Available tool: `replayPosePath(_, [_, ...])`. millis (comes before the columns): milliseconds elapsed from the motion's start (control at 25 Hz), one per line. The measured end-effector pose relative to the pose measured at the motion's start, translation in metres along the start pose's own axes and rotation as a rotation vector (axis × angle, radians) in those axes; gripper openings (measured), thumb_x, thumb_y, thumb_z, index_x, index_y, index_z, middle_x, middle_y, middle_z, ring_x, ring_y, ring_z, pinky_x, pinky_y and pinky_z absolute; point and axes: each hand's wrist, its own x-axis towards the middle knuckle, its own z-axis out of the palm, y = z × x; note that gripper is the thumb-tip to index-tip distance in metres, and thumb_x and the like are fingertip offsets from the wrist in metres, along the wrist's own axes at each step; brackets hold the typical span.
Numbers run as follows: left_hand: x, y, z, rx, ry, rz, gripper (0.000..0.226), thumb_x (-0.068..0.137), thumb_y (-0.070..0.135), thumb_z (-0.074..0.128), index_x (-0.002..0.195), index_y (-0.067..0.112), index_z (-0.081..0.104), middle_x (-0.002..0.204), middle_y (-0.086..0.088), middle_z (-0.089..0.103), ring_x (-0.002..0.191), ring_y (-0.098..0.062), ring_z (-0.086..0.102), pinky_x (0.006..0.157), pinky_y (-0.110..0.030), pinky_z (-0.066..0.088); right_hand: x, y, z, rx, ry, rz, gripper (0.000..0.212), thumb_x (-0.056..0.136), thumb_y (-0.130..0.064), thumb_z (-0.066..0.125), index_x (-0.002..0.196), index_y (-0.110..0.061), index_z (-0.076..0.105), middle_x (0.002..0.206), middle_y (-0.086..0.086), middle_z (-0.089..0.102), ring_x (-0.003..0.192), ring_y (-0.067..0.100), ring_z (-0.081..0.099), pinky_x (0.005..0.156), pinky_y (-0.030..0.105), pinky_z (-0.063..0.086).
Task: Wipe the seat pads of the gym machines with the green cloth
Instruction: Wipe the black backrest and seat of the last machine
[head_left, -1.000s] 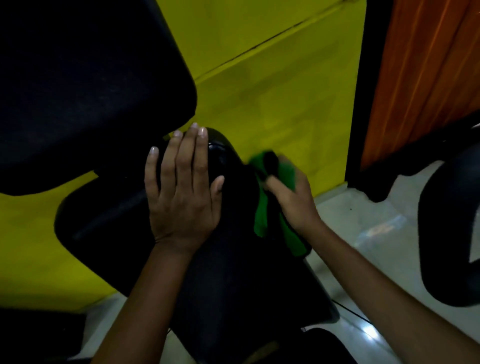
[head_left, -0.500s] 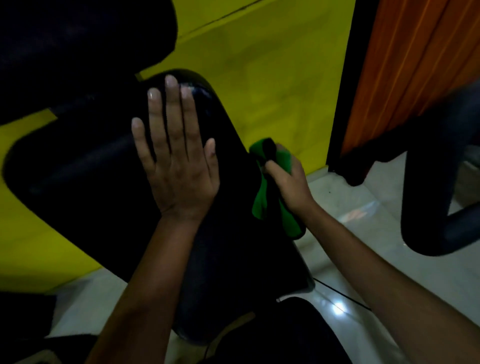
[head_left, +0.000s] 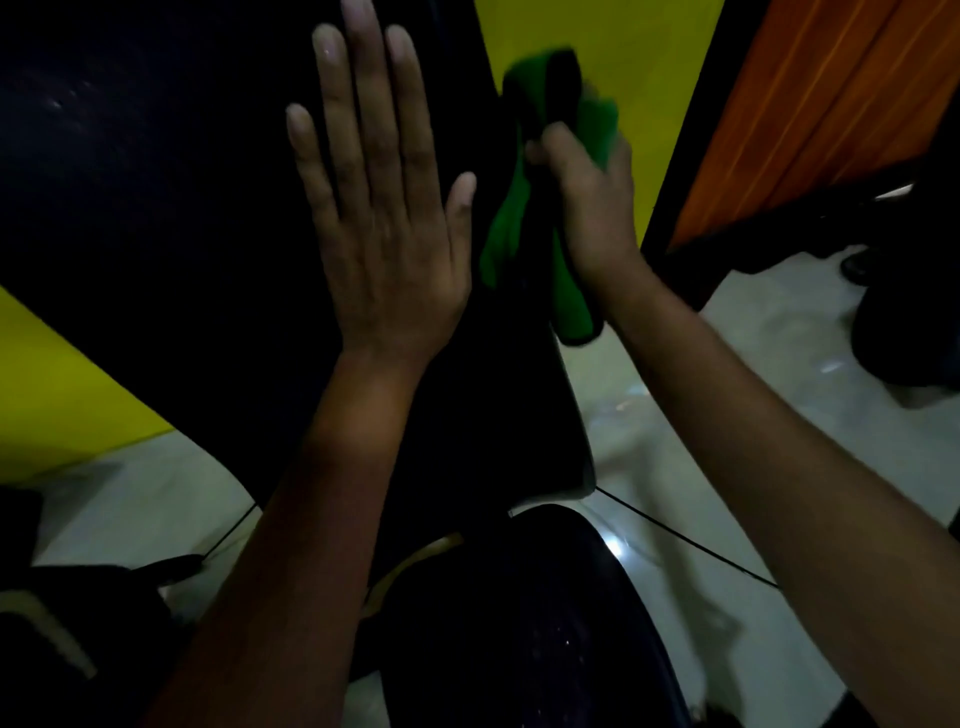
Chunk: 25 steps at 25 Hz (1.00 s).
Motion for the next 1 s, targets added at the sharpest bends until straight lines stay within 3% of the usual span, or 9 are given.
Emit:
replayPosePath(80, [-0.021,0.002,0.003,0.022,-0.056,0.039,0.06,0.103,0.036,0.028,0.146,-0.005,0.019,0.15,-0.026,0.028,0.14,-0.039,0.023,0.116,-0.049,0.013,-0.019,0.037,-0.023,-0.086,0.022,0.122,0.01,0.083,-0.015,0.054,0.092,-0.018,0.059,0.081,-0.009,0.064,0.076,0.002,0.06,0.072,0.02,0.048])
replayPosePath(200, [-0.054,0.0,0.01,0.062,-0.129,0.094,0.066,0.104,0.039,0.028,0.148,0.0,-0.001,0.153,-0.022,0.016,0.141,-0.033,0.011,0.117,-0.044,0.002,-0.047,0.072,-0.054,-0.221,-0.034,0.322,0.026,0.08,-0.028,0.053,0.102,-0.017,0.06,0.095,0.004,0.063,0.096,0.02,0.061,0.085,0.036,0.046])
replayPosePath(280, [-0.061,-0.002,0.015,0.049,-0.137,0.106,0.065,0.104,0.038,0.027,0.145,0.002,-0.008,0.151,-0.019,0.009,0.141,-0.032,0.008,0.116,-0.043,-0.002,-0.041,0.067,-0.052,-0.261,-0.062,0.277,0.017,0.076,-0.029,0.051,0.087,-0.019,0.059,0.084,0.003,0.062,0.088,0.021,0.06,0.079,0.039,0.047])
replayPosePath(480, [-0.096,0.001,0.018,0.027,-0.2,0.16,0.064,0.104,0.034,0.027,0.148,0.003,-0.009,0.155,-0.018,-0.005,0.145,-0.03,-0.007,0.117,-0.042,-0.005,-0.001,0.018,-0.012,-0.017,-0.045,0.021,0.008,0.077,-0.012,0.052,0.07,-0.018,0.051,0.058,-0.013,0.053,0.06,0.005,0.05,0.059,0.024,0.041])
replayPosePath(600, [-0.138,-0.004,0.021,0.049,-0.239,0.235,0.063,0.104,0.032,0.033,0.15,0.0,0.004,0.158,-0.014,-0.012,0.146,-0.026,-0.008,0.119,-0.043,0.001,-0.02,0.042,-0.026,-0.054,-0.021,0.062,0.012,0.079,-0.016,0.051,0.086,-0.022,0.058,0.075,-0.013,0.063,0.073,0.002,0.059,0.07,0.023,0.047])
replayPosePath(680, [-0.147,-0.004,0.027,0.034,-0.231,0.234,0.062,0.103,0.03,0.035,0.15,0.0,0.008,0.158,-0.014,-0.011,0.147,-0.026,-0.005,0.119,-0.043,0.003,-0.046,0.078,-0.055,-0.179,-0.011,0.222,0.017,0.078,-0.024,0.051,0.092,-0.026,0.06,0.086,-0.007,0.065,0.085,0.009,0.061,0.081,0.035,0.049])
replayPosePath(800, [-0.146,-0.001,0.032,0.031,-0.209,0.212,0.062,0.104,0.03,0.034,0.15,0.0,0.005,0.157,-0.014,-0.014,0.146,-0.026,-0.008,0.119,-0.044,0.0,-0.067,0.103,-0.08,-0.353,-0.009,0.406,0.022,0.07,-0.036,0.054,0.083,-0.02,0.062,0.083,0.003,0.065,0.088,0.023,0.062,0.086,0.051,0.048])
replayPosePath(880, [-0.146,0.001,0.034,0.032,-0.196,0.183,0.063,0.103,0.029,0.035,0.15,0.0,0.003,0.157,-0.013,-0.016,0.146,-0.026,-0.01,0.119,-0.044,-0.002,-0.059,0.094,-0.072,-0.327,-0.016,0.336,0.025,0.069,-0.034,0.055,0.085,-0.016,0.06,0.082,0.003,0.064,0.086,0.022,0.061,0.082,0.045,0.049])
replayPosePath(1000, [-0.154,0.008,0.037,-0.001,-0.189,0.125,0.063,0.103,0.027,0.033,0.15,0.001,0.0,0.157,-0.011,-0.019,0.146,-0.025,-0.012,0.118,-0.044,-0.003,-0.039,0.067,-0.051,-0.127,-0.015,0.172,0.006,0.075,-0.019,0.051,0.079,-0.02,0.055,0.065,-0.014,0.059,0.07,0.006,0.057,0.067,0.026,0.045])
